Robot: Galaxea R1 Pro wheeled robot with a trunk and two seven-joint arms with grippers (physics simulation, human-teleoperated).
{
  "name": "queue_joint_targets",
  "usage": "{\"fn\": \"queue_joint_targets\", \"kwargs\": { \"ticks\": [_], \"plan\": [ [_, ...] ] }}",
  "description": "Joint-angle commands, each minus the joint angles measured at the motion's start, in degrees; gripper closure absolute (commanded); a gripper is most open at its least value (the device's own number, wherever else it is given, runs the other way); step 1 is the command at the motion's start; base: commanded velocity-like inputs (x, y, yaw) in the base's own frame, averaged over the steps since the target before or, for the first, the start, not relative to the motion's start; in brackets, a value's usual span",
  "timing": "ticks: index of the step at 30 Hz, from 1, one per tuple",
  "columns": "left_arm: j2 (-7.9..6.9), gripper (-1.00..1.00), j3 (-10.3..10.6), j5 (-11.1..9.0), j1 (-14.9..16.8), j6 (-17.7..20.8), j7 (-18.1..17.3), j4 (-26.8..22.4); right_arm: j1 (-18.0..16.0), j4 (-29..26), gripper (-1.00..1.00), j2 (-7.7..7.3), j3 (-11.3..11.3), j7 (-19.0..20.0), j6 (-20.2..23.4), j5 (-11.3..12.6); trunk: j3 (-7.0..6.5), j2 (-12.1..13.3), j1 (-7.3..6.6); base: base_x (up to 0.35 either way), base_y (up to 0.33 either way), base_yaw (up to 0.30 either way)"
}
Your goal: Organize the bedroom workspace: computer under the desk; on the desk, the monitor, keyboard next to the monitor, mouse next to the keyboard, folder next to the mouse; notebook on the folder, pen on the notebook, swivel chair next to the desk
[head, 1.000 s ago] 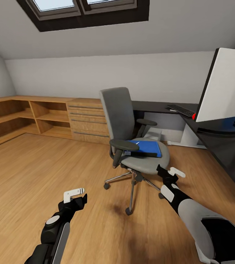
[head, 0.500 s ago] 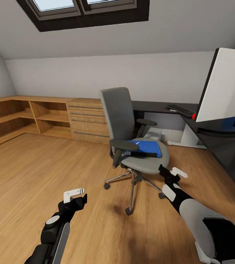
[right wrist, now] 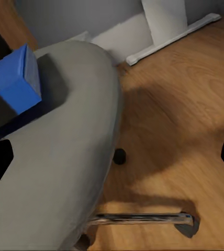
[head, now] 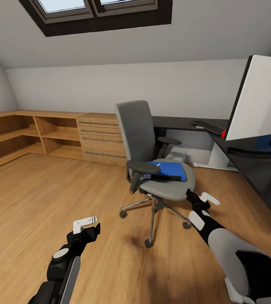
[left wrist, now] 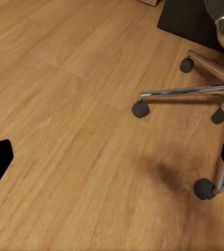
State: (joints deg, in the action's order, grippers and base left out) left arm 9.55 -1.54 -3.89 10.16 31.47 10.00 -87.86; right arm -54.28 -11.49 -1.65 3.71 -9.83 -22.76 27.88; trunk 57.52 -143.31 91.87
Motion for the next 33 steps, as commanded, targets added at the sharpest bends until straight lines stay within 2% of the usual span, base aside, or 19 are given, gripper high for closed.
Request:
{"fn": "queue_joint_targets", "kwargs": {
  "ticks": [1, 5, 7, 12, 15, 18, 21, 22, 26, 33],
  "plan": [
    [0.03, -1.0, -0.03, -0.42, 0.03, 0.26, 0.33, -0.05, -0.02, 0.0, -1.0, -0.09, 2.12, -0.64, 0.02, -0.12, 0.06, -0.02, -0.01, 0.0, 0.0, 0.0],
    [0.03, -1.0, -0.04, -0.42, 0.03, 0.26, 0.28, -0.04, -0.02, -0.1, -1.0, -0.37, 6.83, -1.78, 0.3, -0.05, 0.06, -0.02, -0.01, 0.006, 0.0, 0.0],
    [0.03, -1.0, -0.04, -0.42, 0.03, 0.26, 0.23, -0.03, -0.03, -0.15, -1.0, -0.69, 8.03, -1.84, 0.33, -0.03, 0.06, -0.02, -0.01, 0.085, 0.0, 0.0],
    [0.03, -1.0, -0.01, -0.42, 0.03, 0.26, 0.2, -0.03, -0.03, -0.2, -1.0, -1.73, 9.2, -1.6, 0.35, 0.01, 0.06, -0.02, -0.01, 0.218, 0.0, 0.0],
    [0.03, -1.0, 0.0, -0.42, 0.03, 0.26, 0.19, -0.03, -0.03, -0.2, -1.0, -1.86, 9.62, -1.6, 0.35, 0.06, 0.06, -0.02, -0.01, 0.144, 0.0, 0.0],
    [0.03, -1.0, 0.03, -0.42, 0.03, 0.26, 0.19, -0.03, 0.0, -0.2, -1.0, -1.92, 11.45, -1.6, 0.35, 0.48, 0.06, -0.02, -0.01, 0.059, 0.0, 0.0],
    [0.03, -1.0, 0.01, -0.42, 0.03, 0.26, 0.17, -0.03, -0.01, -0.2, -1.0, -1.94, 15.08, -1.57, 0.39, 1.91, 0.06, -0.02, -0.01, 0.041, 0.0, 0.0],
    [0.03, -1.0, 0.03, -0.42, 0.03, 0.26, 0.08, -0.03, -0.02, -0.19, -1.0, -2.0, 18.01, -1.55, 0.42, 3.43, 0.06, -0.02, -0.01, 0.206, 0.0, 0.0],
    [0.03, -1.0, 0.04, -0.49, 0.03, 0.26, 0.12, -0.03, -0.02, -0.2, -1.0, -2.04, 21.86, -1.52, 0.43, 6.29, 0.06, -0.02, -0.01, 0.194, 0.0, 0.0],
    [0.03, -1.0, 0.05, -0.5, 0.03, 0.26, -0.02, -0.02, -0.03, -0.27, -1.0, -2.29, 22.74, -1.48, 1.81, 6.96, 0.06, -0.02, -0.01, 0.19, 0.0, 0.0]
  ]
}}
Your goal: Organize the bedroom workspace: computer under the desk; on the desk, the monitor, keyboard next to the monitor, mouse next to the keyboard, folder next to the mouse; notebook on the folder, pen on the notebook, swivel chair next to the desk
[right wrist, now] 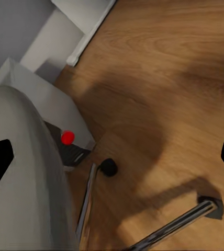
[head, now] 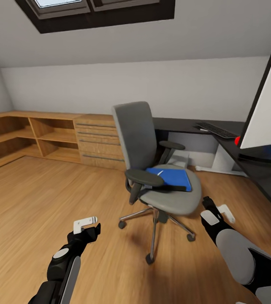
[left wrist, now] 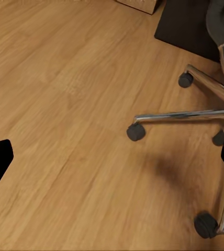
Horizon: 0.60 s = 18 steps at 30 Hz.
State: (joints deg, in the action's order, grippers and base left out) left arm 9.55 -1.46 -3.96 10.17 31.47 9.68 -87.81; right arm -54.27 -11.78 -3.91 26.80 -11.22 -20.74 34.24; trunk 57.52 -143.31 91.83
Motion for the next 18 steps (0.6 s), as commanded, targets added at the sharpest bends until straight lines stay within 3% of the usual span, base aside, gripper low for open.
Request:
{"fn": "queue_joint_targets", "kwargs": {
  "ticks": [1, 13, 18],
  "plan": [
    [0.03, -1.0, -0.02, -0.43, 0.03, 0.26, 0.33, -0.07, -0.03, 0.02, -1.0, -0.11, -0.33, -0.08, -0.07, 0.61, 0.06, -0.02, 0.02, 0.317, 0.0, 0.0],
    [0.03, -1.0, -0.04, -0.44, 0.03, 0.35, 0.17, 0.01, -0.04, 0.09, -1.0, -1.53, -0.13, -0.12, 0.64, 0.74, 0.06, -0.02, 0.02, 0.324, 0.0, 0.0],
    [0.03, -1.0, -0.11, -0.45, 0.03, 0.32, 0.26, 0.01, -0.02, 0.09, -1.0, -2.1, 1.06, -0.33, 0.97, 0.8, 0.06, -0.02, 0.02, 0.272, 0.0, 0.0]
  ]
}}
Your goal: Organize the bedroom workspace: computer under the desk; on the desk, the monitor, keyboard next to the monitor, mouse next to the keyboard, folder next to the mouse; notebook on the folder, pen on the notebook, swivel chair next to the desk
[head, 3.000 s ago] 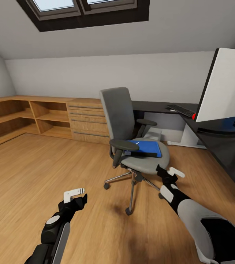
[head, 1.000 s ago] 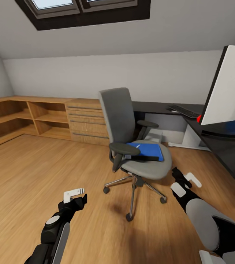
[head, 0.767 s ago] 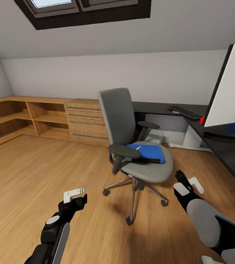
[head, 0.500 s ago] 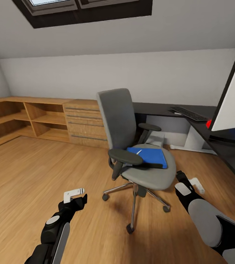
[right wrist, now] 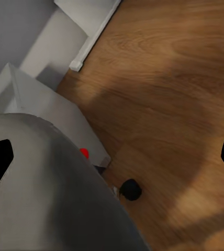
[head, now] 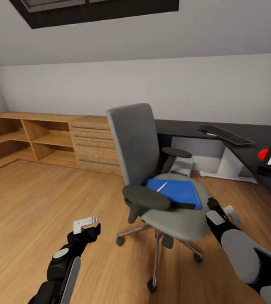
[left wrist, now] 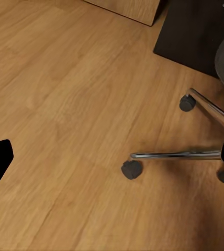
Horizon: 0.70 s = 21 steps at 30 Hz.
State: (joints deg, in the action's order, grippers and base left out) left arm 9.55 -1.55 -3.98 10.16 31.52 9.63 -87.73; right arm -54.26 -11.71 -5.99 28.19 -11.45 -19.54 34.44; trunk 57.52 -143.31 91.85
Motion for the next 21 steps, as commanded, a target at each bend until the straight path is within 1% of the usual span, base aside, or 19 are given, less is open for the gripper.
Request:
{"fn": "queue_joint_targets", "kwargs": {
  "ticks": [1, 4, 7, 15, 21],
  "plan": [
    [0.03, -1.0, -0.02, -0.43, 0.03, 0.25, 0.31, -0.07, -0.04, 0.02, -1.0, -0.09, -0.02, -0.11, -0.09, 0.59, 0.06, -0.02, 0.01, 0.136, 0.0, 0.0],
    [0.03, -1.0, 0.01, -0.42, 0.03, 0.22, 0.31, -0.07, -0.05, -0.01, -1.0, -0.3, 1.71, -0.12, 1.53, 0.56, 0.06, -0.02, 0.01, 0.067, 0.0, 0.0],
    [0.03, -1.0, 0.04, -0.42, 0.03, 0.21, 0.31, -0.07, -0.05, -0.04, -1.0, -0.66, 2.71, -0.08, 3.25, 0.55, 0.06, -0.02, 0.01, 0.026, 0.0, 0.0],
    [0.03, -1.0, 0.1, -0.44, 0.03, 0.21, 0.4, -0.07, -0.03, -0.32, -1.0, -1.02, 3.47, 0.03, 4.64, 0.54, 0.06, -0.02, 0.01, 0.006, 0.0, 0.0],
    [0.03, -1.0, 0.14, -0.43, 0.03, 0.21, 0.41, -0.07, -0.03, -2.63, -1.0, -0.77, 3.61, 0.0, 4.78, 0.54, 0.06, -0.02, 0.01, 0.0, 0.0, 0.0]
  ]
}}
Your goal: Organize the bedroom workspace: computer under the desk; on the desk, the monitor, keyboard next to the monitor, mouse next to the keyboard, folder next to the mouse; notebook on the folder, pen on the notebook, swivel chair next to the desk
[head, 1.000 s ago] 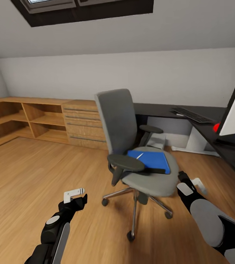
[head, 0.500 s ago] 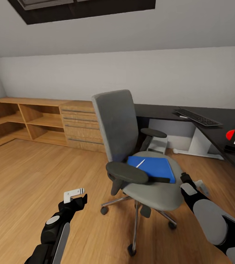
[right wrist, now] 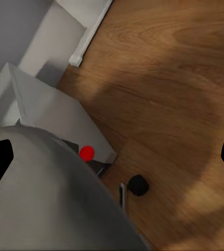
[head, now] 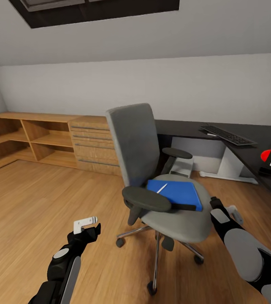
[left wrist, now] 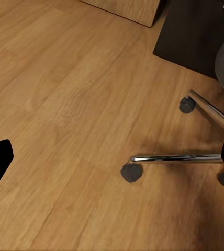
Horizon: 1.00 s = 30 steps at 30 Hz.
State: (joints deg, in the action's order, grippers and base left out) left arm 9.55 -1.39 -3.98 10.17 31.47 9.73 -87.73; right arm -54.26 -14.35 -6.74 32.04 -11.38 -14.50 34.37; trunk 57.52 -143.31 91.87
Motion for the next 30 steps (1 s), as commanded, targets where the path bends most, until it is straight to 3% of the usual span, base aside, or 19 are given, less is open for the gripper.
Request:
{"fn": "queue_joint_targets", "kwargs": {
  "ticks": [1, 30],
  "plan": [
    [0.03, -1.0, -0.02, -0.43, 0.03, 0.26, 0.31, -0.07, -0.04, -0.09, -1.0, 0.0, -0.24, -0.07, -0.28, 0.61, 0.06, -0.02, -0.01, 0.0, 0.0, 0.005],
    [0.03, -1.0, 0.16, -0.33, 0.03, 0.17, 0.55, 0.25, -0.02, -0.15, -1.0, 0.15, -0.22, 0.18, -0.26, 0.61, 0.06, -0.02, -0.01, 0.0, 0.0, 0.251]
  ]
}}
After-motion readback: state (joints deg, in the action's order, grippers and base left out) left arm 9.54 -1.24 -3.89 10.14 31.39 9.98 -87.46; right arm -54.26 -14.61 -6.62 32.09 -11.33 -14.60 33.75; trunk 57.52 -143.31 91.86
